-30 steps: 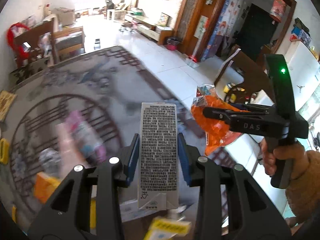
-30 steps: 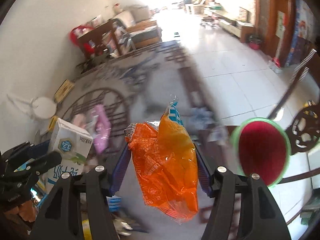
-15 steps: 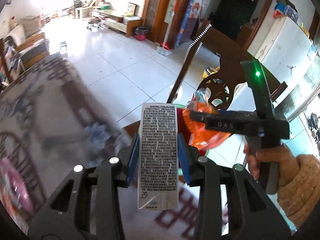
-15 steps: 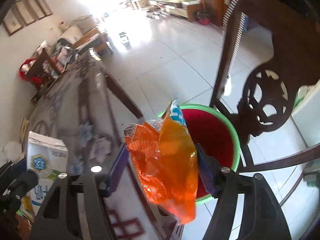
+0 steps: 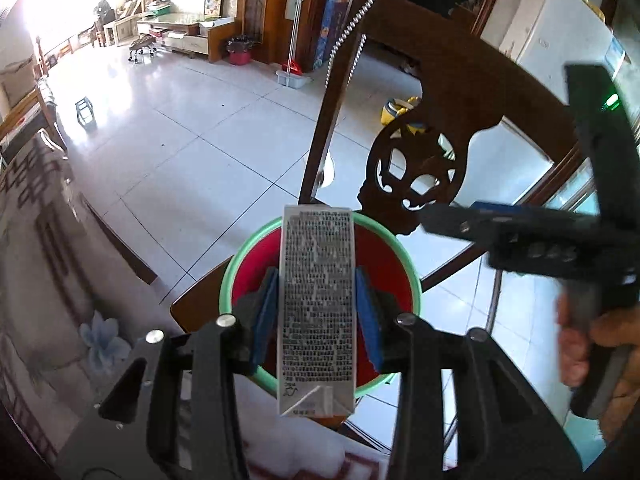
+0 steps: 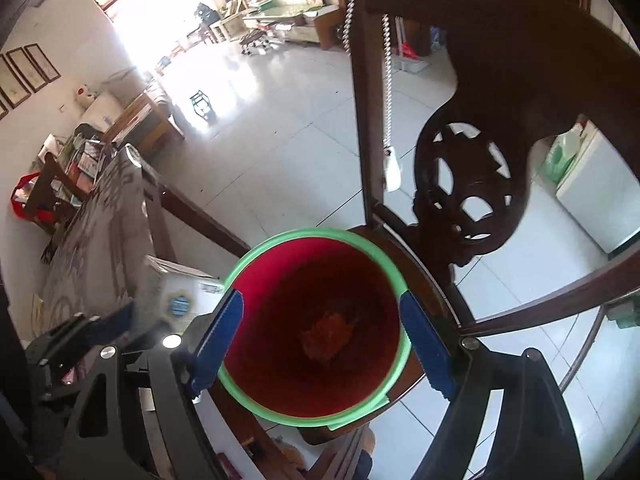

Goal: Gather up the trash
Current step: 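Carry both items over the red bucket and open both tools to drop them, then grasp the yellow snack box with the left tool while the right tool grasps the pink drink carton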

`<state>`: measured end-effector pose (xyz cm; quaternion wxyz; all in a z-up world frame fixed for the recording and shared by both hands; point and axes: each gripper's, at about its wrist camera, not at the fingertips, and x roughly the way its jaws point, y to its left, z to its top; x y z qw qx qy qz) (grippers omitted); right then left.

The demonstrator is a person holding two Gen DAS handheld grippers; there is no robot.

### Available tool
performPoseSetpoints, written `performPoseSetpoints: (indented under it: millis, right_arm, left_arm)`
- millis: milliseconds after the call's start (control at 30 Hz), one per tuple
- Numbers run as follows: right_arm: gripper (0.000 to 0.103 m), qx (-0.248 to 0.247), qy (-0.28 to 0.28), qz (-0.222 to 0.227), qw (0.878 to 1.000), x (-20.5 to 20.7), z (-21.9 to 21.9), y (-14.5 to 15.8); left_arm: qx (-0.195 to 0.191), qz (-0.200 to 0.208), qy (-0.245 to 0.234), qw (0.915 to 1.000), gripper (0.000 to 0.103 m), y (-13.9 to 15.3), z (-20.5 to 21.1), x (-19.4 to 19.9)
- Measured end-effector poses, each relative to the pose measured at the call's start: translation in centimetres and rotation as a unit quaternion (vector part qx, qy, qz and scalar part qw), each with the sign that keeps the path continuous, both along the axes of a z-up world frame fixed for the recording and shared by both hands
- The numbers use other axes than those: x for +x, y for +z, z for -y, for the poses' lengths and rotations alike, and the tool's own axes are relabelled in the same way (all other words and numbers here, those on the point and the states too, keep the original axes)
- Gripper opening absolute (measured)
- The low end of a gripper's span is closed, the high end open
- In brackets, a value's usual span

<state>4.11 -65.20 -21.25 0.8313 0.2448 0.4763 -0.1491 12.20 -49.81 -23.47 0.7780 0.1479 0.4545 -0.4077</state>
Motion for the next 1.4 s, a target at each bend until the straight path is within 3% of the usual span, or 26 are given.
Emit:
performPoseSetpoints:
  millis: [33,133,300,500,667,1000,1233,1400]
  right_arm:
    - [0.078,0.0,-0.002,0.001,1.0,-0.1,0.0,0.2]
    - [0.078,-0.01,-0.002,0.006,1.0,-0.8,-0.4,1.3]
    - [0.078,-0.015,0.012,0.023,1.0,-1.7,-2.5,3.5]
    - [0.078,-0.019,0.068,0.044,0.996,-1.8,-8.6,6.0]
    - [0.079,-0.022,0.117,0.051,0.992,-1.7,-14.7,6.9]
    - [0.08,0.018,0.209,0.04,0.977,-0.8,-28.6,6.5]
    - [0.08,0.085,0.326,0.037,0.941,5.0,-41.8,7.2]
    - [0.079,0.104,0.388,-0.025,0.915,8.6,-50.3,4.7]
  left_arm:
    - [0.0,0.002,0.0,1.0,0.063,0.0,0.1,0.0]
    - [-0.015,-0.004,0.007,0.9999,0.065,0.7,-0.3,-0.1]
    - [-0.051,-0.003,0.051,0.9974,0.066,4.7,-4.6,-0.5]
    - [-0.065,0.054,0.133,0.9876,0.071,10.2,-15.1,-2.9]
    - [-0.046,0.071,0.2,0.9761,0.072,11.7,-23.4,-4.1]
    - [-0.029,0.069,0.324,0.9431,0.072,11.9,-40.0,-5.8]
    - [-0.003,0.065,0.412,0.9089,0.075,11.2,-49.1,-7.4]
    - [-0.01,0.035,0.468,0.8827,0.075,9.9,-54.8,-8.3]
